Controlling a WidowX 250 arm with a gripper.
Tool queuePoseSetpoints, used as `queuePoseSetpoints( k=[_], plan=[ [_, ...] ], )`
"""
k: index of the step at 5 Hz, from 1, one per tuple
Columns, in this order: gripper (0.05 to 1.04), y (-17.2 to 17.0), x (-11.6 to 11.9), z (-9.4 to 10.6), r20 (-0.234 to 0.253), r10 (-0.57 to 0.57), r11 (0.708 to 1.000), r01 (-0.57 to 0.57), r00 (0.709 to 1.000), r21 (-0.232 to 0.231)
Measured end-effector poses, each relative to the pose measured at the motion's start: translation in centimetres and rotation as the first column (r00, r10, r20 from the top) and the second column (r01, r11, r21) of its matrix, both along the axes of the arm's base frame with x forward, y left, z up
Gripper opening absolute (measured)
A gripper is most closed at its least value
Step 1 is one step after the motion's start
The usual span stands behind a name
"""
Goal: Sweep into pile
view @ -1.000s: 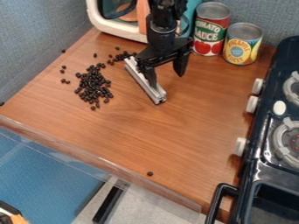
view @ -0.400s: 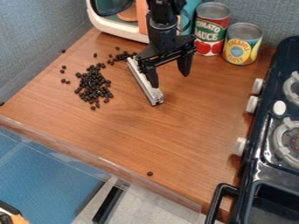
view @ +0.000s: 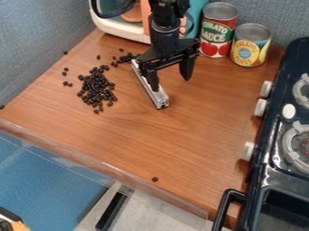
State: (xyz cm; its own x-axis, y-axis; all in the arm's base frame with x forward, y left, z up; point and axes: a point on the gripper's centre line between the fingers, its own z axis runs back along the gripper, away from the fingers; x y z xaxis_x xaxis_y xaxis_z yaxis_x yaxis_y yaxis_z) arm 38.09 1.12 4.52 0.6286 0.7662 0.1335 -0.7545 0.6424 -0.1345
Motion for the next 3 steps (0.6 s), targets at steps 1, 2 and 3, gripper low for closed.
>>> queuePoseSetpoints(
  k=[1,2,3],
  plan=[
    [1.000,0.7,0.0,-0.5,-0.027,0.005,0.999,-0.004,1.000,0.042],
    [1.000,1.2,-0.3,-0.9,-0.053,0.033,0.997,-0.029,0.998,0.075],
    [0.949,1.9,-0.1,-2.0,-0.099,0.089,0.991,-0.078,0.991,0.113]
  ],
)
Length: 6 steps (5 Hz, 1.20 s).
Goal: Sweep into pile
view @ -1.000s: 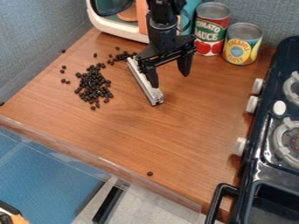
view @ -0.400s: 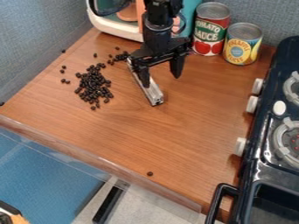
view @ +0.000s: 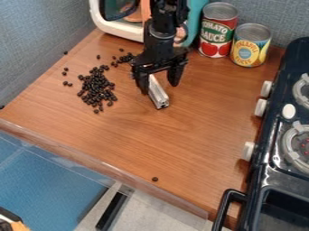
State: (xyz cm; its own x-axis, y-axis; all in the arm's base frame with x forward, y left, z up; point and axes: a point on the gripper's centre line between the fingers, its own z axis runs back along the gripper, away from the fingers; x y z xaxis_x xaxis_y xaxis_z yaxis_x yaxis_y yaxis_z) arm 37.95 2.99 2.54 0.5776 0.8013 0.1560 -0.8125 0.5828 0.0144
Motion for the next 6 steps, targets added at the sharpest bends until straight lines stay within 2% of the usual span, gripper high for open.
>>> queuePoseSetpoints(
  k=[1,2,3,4,5,6],
  plan=[
    [0.655,-0.2,0.0,-0.4,-0.022,0.014,1.000,-0.014,1.000,-0.022],
    [0.381,0.1,0.0,-0.5,-0.020,0.029,0.999,-0.030,0.999,-0.026],
    [0.369,-0.3,0.0,-0.2,-0.030,0.031,0.998,-0.032,0.999,-0.047],
    [0.369,-1.0,1.0,1.1,-0.017,0.013,0.994,-0.015,1.000,-0.104],
    [0.369,-1.6,1.6,2.2,-0.016,-0.008,0.990,0.005,1.000,-0.139],
    [0.369,-1.7,2.2,1.5,-0.038,-0.067,0.988,0.061,0.997,-0.143]
  ],
)
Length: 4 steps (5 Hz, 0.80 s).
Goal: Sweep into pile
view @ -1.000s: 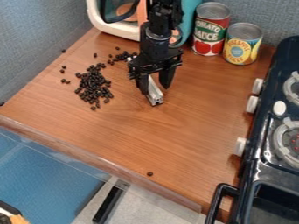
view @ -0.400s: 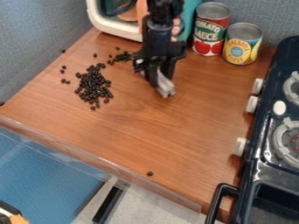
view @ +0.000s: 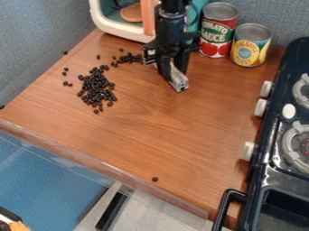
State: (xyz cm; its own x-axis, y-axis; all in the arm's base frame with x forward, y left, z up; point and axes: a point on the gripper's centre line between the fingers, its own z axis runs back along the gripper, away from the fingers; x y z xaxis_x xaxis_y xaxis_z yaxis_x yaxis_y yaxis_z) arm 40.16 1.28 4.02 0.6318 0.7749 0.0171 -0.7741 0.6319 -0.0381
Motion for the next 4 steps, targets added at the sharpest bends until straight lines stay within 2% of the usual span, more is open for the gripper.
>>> queuePoseSetpoints(
  k=[1,2,4],
  plan=[
    [0.369,0.1,0.1,-1.0,-0.026,-0.034,0.999,0.034,0.999,0.006],
    [0.369,0.2,0.4,-1.3,-0.022,-0.043,0.999,0.043,0.999,0.014],
    [0.369,1.1,1.3,-1.3,-0.019,-0.031,1.000,0.031,0.999,-0.004]
  ],
)
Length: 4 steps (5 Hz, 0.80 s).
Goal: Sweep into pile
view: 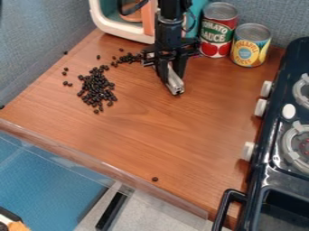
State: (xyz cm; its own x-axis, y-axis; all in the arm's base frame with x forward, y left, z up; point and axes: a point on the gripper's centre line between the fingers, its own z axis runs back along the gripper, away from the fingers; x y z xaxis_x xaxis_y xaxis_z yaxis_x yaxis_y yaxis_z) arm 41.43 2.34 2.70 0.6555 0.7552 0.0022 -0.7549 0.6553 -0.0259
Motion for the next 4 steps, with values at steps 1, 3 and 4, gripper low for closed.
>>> queuePoseSetpoints(
  k=[1,3,4],
  plan=[
    [0.369,0.8,0.5,0.1,0.008,0.022,1.000,-0.022,1.000,-0.005],
    [0.369,1.6,1.0,0.5,0.033,0.057,0.998,-0.057,0.998,-0.017],
    [0.369,1.8,1.7,0.5,0.076,0.076,0.997,-0.074,0.994,-0.022]
  ],
)
